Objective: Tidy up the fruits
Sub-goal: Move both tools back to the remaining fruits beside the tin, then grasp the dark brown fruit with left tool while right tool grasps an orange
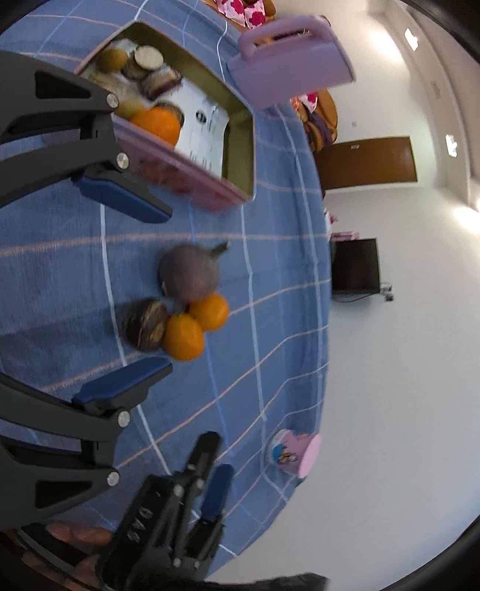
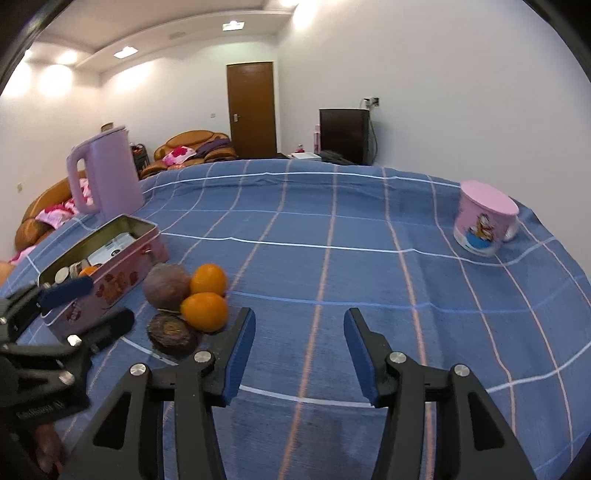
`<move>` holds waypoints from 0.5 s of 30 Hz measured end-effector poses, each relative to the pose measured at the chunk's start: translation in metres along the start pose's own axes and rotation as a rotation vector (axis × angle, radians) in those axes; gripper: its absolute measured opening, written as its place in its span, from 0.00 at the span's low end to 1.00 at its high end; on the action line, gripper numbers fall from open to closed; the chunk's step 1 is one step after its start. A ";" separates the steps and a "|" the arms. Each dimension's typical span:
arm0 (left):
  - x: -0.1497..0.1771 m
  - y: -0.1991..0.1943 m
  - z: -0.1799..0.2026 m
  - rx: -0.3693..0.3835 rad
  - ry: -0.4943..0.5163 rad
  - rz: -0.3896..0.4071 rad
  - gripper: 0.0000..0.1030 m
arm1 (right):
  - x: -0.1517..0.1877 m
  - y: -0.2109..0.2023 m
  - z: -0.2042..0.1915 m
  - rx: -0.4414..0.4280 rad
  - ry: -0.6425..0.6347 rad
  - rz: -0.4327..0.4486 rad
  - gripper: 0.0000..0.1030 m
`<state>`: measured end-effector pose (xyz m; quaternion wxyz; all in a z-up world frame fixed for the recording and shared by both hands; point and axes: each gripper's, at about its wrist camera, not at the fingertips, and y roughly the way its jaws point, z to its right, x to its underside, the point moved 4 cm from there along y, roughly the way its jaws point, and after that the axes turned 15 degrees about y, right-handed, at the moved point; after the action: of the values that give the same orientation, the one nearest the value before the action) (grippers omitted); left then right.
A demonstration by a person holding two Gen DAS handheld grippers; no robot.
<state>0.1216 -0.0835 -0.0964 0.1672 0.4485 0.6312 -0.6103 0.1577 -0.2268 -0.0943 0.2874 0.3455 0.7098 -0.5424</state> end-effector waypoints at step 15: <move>-0.001 0.030 0.020 0.100 0.031 -0.112 0.49 | -0.001 0.000 0.004 -0.016 0.025 0.000 0.52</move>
<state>0.1390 -0.1069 -0.1181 0.1004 0.4299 0.6266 -0.6422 0.1584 -0.2310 -0.0945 0.2813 0.3500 0.7177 -0.5322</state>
